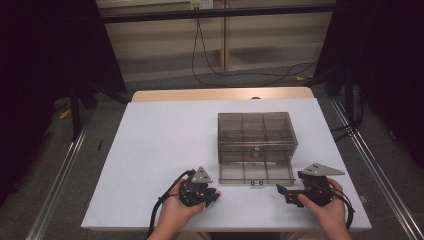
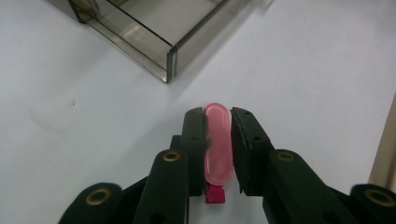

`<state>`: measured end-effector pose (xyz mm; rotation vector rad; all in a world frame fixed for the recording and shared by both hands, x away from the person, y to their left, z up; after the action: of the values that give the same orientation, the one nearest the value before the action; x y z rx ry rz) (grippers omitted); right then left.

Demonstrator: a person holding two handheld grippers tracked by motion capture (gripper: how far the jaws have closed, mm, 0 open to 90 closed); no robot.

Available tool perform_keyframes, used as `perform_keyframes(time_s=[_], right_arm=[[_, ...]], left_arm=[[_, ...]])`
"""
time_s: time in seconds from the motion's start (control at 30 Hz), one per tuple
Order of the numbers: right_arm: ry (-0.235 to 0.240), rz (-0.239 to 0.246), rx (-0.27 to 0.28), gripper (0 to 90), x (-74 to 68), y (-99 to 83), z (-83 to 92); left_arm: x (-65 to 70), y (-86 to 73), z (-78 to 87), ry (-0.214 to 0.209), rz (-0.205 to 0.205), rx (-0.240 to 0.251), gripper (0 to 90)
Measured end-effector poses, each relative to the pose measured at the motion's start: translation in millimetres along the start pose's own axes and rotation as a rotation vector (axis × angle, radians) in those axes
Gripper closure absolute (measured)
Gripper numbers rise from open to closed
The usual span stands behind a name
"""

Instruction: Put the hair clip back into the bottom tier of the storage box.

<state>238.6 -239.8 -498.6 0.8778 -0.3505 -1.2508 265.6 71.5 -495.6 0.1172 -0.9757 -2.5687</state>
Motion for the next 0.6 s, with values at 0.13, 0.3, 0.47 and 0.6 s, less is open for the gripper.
perform_keyframes(time_s=[0.13, 0.3, 0.47, 0.6], right_arm=[[-0.002, 0.001, -0.006, 9.3, 0.1, -1.1, -0.6], [-0.001, 0.001, -0.004, 9.3, 0.2, -0.8, -0.8], [-0.002, -0.001, -0.004, 9.3, 0.3, -1.0, -0.9], [-0.001, -0.002, -0.009, 9.3, -0.5, -1.9, -1.6]], left_arm=[[-2.9, 2.1, 1.9, 0.007, 0.028, 0.025, 76.3], [-5.8, 4.1, 1.9, 0.004, 0.052, 0.042, 76.3], [-7.0, 6.3, 4.5, 0.000, 0.049, 0.031, 76.3], [-8.0, 11.1, 7.6, 0.000, 0.057, 0.042, 76.3]])
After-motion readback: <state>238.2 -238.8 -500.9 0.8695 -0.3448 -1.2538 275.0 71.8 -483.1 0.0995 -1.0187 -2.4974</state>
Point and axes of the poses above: each handheld gripper's, and its own axes: z roughly backward along the jaws, y roughly out of its top, x roughly to its right, the point moved 4 cm from there along -z, roughly forward along the jaws, and after that the axes turned 8 degrees about -z, right-handed, at the moved point
